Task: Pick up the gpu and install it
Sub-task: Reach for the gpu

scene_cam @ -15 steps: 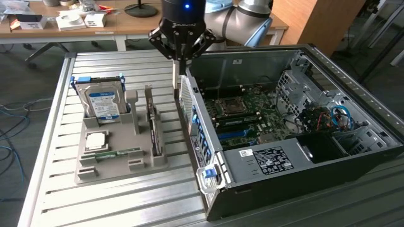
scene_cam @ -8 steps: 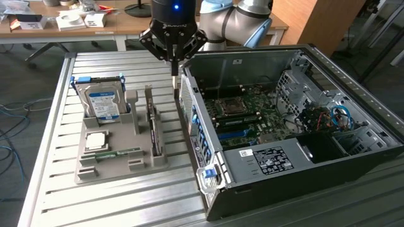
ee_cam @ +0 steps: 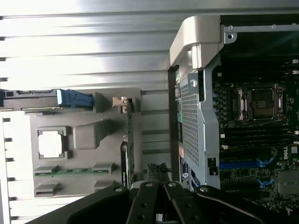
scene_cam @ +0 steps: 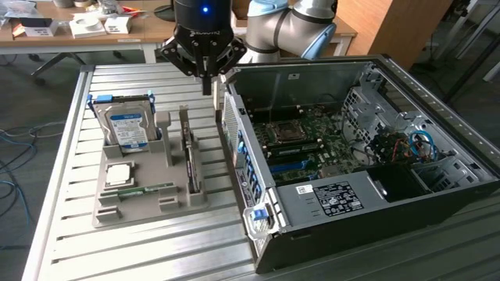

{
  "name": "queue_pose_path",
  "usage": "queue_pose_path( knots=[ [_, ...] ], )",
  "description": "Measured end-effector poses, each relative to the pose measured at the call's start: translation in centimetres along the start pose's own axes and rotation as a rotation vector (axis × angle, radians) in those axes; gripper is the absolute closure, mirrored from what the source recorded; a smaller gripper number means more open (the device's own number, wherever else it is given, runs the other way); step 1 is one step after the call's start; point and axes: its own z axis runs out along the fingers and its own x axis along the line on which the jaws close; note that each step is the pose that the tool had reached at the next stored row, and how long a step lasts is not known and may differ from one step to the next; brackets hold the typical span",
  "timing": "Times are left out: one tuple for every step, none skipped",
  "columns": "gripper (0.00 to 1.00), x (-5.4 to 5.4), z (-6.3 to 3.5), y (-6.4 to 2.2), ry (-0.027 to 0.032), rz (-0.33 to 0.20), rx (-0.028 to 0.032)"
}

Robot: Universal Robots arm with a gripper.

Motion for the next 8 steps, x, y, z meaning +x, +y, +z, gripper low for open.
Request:
queue_pose_path(
  knots=[
    [0.89,0.09,0.01,-0.01,0.0000,0.000,0.0000],
    [0.89,0.15,0.02,-0.01,-0.0001,0.000,-0.0001],
    [0.89,0.15,0.02,-0.01,0.0000,0.000,-0.0001],
    [0.89,0.15,0.02,-0.01,0.0000,0.000,-0.0001],
    [0.89,0.15,0.02,-0.01,0.0000,0.000,-0.0001],
    [0.89,0.17,0.02,-0.02,0.0001,0.000,0.0001],
    [0.89,0.26,0.02,-0.02,0.0001,0.000,0.0001],
    [0.89,0.39,0.02,-0.03,0.0001,0.000,0.0001]
  ],
)
